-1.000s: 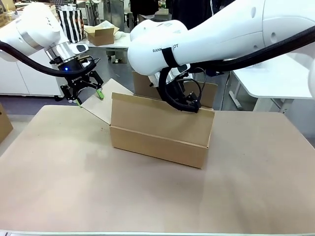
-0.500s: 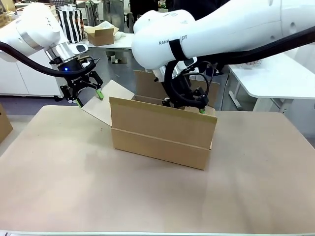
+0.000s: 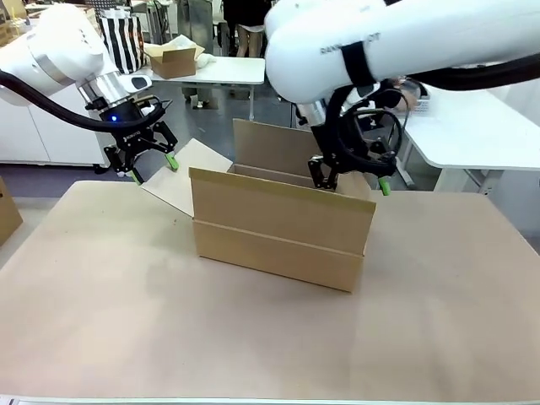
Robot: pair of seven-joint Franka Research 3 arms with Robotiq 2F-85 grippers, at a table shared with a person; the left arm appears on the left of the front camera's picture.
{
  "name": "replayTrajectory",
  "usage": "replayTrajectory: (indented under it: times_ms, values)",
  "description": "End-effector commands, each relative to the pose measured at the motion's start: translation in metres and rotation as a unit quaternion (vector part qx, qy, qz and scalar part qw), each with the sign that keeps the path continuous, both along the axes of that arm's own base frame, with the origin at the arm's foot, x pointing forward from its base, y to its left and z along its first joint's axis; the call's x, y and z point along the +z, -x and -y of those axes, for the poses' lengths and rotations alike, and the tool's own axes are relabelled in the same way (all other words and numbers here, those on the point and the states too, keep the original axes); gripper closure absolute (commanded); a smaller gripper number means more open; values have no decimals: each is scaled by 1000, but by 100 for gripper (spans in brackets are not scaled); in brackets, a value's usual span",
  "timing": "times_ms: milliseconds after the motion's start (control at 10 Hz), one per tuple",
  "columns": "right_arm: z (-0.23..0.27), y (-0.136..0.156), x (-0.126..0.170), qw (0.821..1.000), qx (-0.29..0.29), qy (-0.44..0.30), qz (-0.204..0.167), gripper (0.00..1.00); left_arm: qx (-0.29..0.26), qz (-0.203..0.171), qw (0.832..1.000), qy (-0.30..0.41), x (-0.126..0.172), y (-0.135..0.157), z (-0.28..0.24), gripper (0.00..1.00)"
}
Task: Pack the gift set into the box.
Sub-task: Place both hands on the side flaps of the Package Box and spread them outward.
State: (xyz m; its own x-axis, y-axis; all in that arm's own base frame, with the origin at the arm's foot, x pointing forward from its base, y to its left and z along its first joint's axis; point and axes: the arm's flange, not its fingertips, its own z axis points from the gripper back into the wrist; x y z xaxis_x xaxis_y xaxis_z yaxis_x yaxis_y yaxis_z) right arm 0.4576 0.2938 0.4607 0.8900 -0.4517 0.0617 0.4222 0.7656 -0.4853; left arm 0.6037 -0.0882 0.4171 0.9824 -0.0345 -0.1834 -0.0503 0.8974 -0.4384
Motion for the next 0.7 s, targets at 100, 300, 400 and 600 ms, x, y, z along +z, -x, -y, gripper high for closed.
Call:
replayTrajectory:
  times_ms: [100, 300, 400, 600]
  values:
    - [42, 23, -14, 997, 54, -56, 26, 0, 7, 0, 1000, -10, 1, 1, -1, 0]
    - [72, 41, -9, 990, 79, -96, 61, 0, 7, 0, 1000, -10, 1, 1, -1, 0]
    - [86, 49, -7, 986, 87, -115, 79, 0, 7, 0, 1000, -10, 1, 1, -1, 0]
    - [110, 59, -8, 975, 105, -164, 107, 0, 7, 0, 1000, -10, 1, 1, -1, 0]
